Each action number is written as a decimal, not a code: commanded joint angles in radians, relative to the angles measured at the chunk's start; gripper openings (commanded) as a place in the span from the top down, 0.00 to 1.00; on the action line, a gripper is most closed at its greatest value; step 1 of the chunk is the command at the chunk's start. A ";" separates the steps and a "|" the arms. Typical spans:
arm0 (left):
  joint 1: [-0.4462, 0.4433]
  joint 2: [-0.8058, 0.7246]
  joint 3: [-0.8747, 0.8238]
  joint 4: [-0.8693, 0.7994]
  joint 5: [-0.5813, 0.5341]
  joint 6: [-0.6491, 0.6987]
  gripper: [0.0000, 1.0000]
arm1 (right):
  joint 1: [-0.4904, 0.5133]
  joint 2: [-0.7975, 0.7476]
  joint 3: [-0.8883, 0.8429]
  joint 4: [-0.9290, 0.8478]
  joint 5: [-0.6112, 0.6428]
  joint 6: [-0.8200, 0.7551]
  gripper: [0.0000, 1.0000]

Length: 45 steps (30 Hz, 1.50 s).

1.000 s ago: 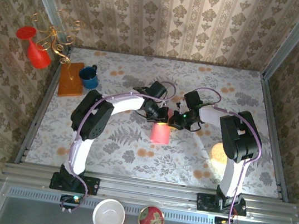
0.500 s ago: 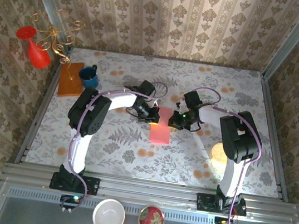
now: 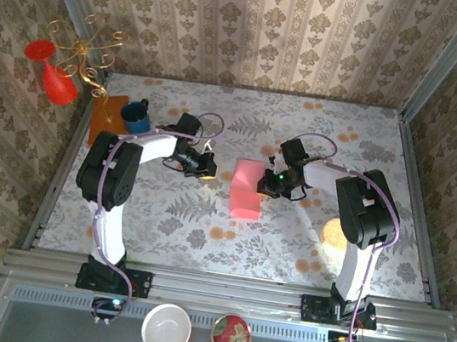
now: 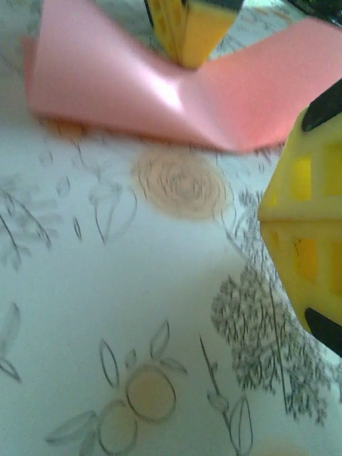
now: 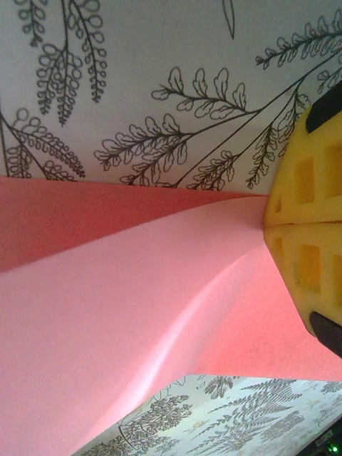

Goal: Fold a paper plane with a square sheet of paper (pick it up from the middle)
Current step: First fold the square sheet of paper in half at the center of the table.

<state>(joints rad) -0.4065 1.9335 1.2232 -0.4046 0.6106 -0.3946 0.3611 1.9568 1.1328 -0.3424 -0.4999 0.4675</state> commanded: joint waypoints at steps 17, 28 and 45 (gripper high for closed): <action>-0.112 0.189 0.113 0.130 0.040 -0.095 0.93 | 0.009 0.159 -0.049 -0.241 0.262 -0.015 0.91; 0.017 0.029 0.014 0.082 -0.039 -0.050 0.94 | 0.004 0.143 -0.053 -0.244 0.238 -0.001 0.91; -0.120 0.211 0.127 0.278 0.011 -0.200 0.93 | 0.004 0.149 -0.065 -0.221 0.211 0.020 0.91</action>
<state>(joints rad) -0.5667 2.1170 1.3357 -0.1211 0.6273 -0.5720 0.3607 1.9778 1.1648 -0.3897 -0.5022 0.4751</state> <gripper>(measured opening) 0.069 0.090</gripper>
